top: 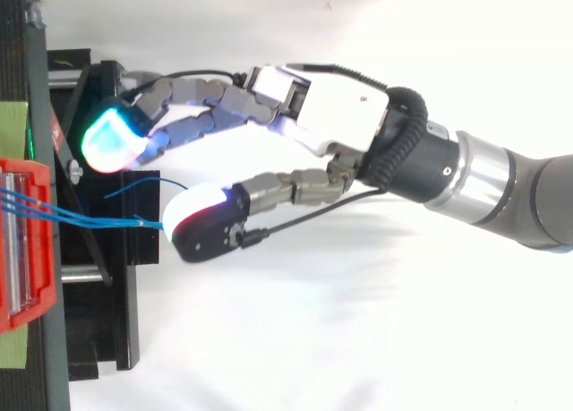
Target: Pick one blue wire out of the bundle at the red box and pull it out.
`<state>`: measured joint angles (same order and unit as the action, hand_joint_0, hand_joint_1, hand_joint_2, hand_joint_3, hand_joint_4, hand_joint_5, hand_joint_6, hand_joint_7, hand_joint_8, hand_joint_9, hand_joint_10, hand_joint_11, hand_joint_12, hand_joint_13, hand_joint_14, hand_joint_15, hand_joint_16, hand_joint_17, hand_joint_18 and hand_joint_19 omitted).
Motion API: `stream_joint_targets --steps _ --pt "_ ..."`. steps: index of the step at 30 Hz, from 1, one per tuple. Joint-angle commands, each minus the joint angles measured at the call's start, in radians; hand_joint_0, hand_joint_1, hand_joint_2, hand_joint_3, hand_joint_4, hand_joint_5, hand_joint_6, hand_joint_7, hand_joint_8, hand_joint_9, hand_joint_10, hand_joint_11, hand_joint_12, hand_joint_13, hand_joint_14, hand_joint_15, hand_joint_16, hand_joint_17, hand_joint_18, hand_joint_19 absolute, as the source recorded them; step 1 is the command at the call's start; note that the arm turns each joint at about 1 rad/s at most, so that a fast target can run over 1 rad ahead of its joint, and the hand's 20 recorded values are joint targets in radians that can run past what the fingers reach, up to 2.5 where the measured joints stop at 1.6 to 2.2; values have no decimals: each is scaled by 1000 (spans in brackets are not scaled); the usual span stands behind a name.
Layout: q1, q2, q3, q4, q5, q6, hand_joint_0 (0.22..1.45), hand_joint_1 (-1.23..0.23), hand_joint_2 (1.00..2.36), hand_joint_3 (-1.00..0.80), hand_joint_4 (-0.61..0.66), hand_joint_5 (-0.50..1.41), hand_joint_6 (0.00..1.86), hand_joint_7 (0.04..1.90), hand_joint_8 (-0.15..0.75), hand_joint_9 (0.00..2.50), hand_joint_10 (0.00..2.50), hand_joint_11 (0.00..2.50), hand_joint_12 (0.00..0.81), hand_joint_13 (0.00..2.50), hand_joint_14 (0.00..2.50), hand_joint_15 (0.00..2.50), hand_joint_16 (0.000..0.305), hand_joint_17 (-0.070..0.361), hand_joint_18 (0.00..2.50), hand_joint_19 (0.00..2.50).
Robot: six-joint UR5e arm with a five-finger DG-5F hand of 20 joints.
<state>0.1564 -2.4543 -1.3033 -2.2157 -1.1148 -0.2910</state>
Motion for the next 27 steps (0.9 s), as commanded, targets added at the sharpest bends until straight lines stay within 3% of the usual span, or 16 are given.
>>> stream_joint_targets --steps 1,8,16,27 --pt "12 -2 6 17 0 -11 487 -667 1000 -500 340 -116 503 965 256 455 4 132 360 112 3 93 58 130 116 210" --pt "18 -2 4 30 -3 -8 496 -670 1000 -500 342 -103 503 1086 255 472 4 133 357 118 2 92 57 128 125 212" --pt "18 -2 4 53 -10 -8 545 -704 1008 -359 260 -86 516 1290 246 481 5 157 343 119 4 95 54 120 128 216" --pt "17 -2 6 56 -10 -8 568 -730 1011 -259 229 -142 788 981 256 515 6 199 344 137 3 98 54 121 160 211"
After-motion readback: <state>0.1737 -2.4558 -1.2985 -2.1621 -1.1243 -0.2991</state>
